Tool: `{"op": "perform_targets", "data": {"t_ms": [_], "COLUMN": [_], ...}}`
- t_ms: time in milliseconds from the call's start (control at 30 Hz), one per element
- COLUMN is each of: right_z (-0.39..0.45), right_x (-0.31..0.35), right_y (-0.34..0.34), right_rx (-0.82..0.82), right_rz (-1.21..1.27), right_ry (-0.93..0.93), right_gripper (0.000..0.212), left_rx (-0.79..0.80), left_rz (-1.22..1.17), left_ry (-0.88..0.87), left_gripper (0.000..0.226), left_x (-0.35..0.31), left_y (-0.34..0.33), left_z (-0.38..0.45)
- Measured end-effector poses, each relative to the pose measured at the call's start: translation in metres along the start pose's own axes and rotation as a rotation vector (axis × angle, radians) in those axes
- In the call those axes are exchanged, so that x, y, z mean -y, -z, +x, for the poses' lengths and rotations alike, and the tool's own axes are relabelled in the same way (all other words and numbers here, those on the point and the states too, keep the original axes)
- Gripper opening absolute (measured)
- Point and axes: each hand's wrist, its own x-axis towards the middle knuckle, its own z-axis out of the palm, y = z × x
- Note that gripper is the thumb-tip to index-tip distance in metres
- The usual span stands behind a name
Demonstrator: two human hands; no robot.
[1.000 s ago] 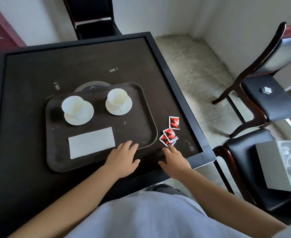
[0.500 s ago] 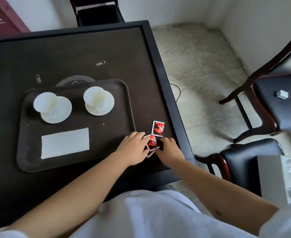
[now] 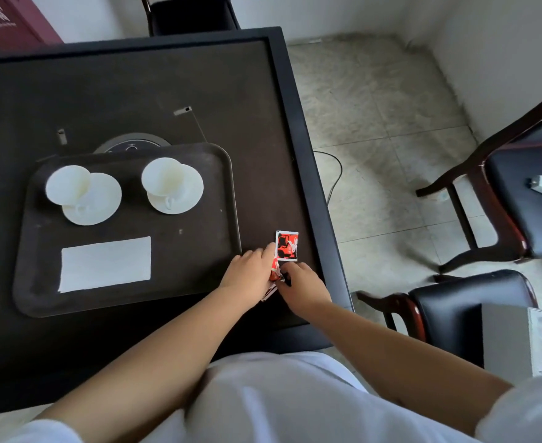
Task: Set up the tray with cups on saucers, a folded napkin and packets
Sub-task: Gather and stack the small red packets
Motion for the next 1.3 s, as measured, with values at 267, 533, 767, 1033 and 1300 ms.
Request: {"op": "perform_targets", "data": {"t_ms": [267, 533, 767, 1033, 1300], "right_z": [-0.008, -0.032, -0.048, -0.026, -0.013], "right_x": [0.013, 0.058, 0.086, 0.037, 0.018], "right_y": [0.012, 0.036, 0.027, 0.001, -0.025], "right_rx": [0.028, 0.013, 0.077, -0.233, -0.143], "right_rz": [0.618, 0.825, 0.764, 0.608, 0.167], "right_ry": [0.002, 0.115, 0.199, -0.154, -0.238], "right_gripper": [0.009, 0.005, 0.007, 0.010, 0.041], "left_rx": [0.060, -0.007, -0.137, -0.197, -0.219], "left_rz": [-0.723, -1.191, -1.289, -1.308, -1.314], "left_ry": [0.230, 0.346, 0.384, 0.439, 0.510], "left_gripper": [0.024, 0.011, 0.013, 0.012, 0.014], "left_x": [0.012, 0.027, 0.041, 0.059, 0.062], "left_y": [0.014, 0.039, 0.037, 0.026, 0.017], "left_z": [-0.027, -0.080, -0.117, -0.141, -0.155]}}
